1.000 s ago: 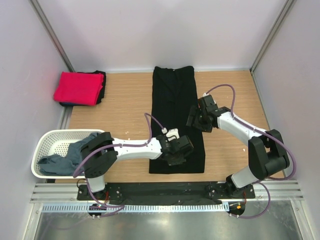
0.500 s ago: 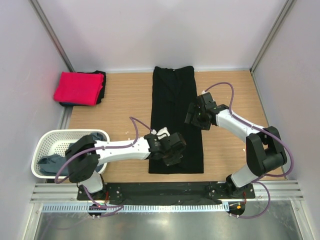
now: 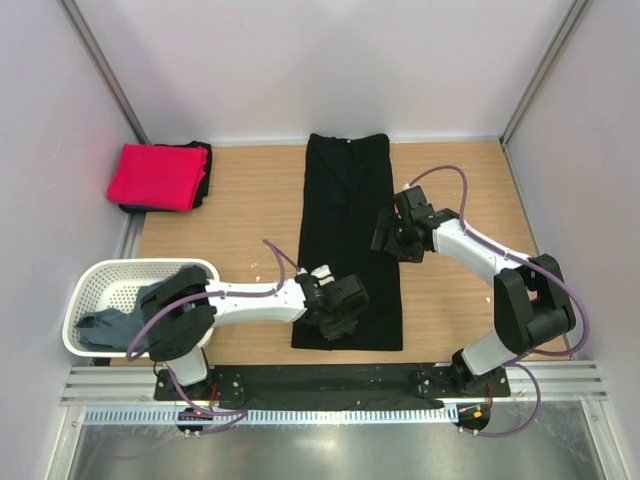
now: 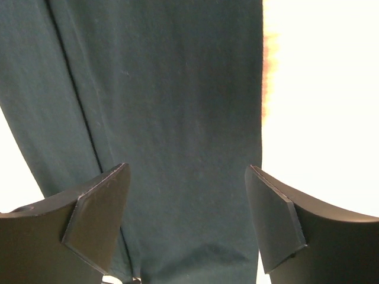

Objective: Fold and stack the t-shirts
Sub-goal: Fold the tshirt

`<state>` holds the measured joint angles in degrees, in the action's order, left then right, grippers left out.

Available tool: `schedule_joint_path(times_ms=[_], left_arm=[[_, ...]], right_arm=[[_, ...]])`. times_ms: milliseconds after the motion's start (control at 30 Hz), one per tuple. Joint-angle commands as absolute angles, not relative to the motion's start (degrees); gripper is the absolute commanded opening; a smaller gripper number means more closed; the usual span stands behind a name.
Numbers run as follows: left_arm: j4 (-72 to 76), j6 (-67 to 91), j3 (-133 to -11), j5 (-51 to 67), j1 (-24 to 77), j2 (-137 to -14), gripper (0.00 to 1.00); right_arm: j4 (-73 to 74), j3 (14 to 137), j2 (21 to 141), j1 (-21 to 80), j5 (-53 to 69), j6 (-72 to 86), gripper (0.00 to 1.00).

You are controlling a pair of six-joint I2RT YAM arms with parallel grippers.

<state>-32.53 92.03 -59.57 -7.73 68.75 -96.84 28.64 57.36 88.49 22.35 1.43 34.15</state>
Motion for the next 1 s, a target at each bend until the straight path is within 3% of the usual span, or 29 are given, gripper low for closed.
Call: schedule_joint_path(times_ms=[0, 133, 267, 400, 567, 967], left_arm=[[-37.51, 86.85, -66.24, -12.30, 68.55, -96.77, 0.31], [-47.88, 80.17, -72.14, -19.31, 68.47, -94.05, 0.61], [-53.00, 71.30, -70.85, -20.14, 65.40, -86.50, 0.79], [-47.48, 62.34, -60.76, -11.36, 57.59, -74.83, 0.81], [-41.76, 60.64, -48.10, 1.56, 47.56, -68.56, 0.72], [-31.03, 65.21, -34.72, 10.02, 47.29, -67.06, 0.65]], right_arm=[[32.33, 57.92, 83.42, 22.50, 1.58, 32.96, 0.85], [36.46, 54.33, 77.36, 22.59, 2.98, 34.01, 0.90], [41.47, 49.84, 69.10, 22.59, 5.53, 35.85, 0.93], [44.12, 45.27, 60.93, 22.59, 9.22, 38.49, 0.91], [45.52, 36.57, 57.31, 22.59, 13.18, 41.66, 0.82], [43.68, 27.95, 56.51, 24.87, 17.58, 43.24, 0.57]])
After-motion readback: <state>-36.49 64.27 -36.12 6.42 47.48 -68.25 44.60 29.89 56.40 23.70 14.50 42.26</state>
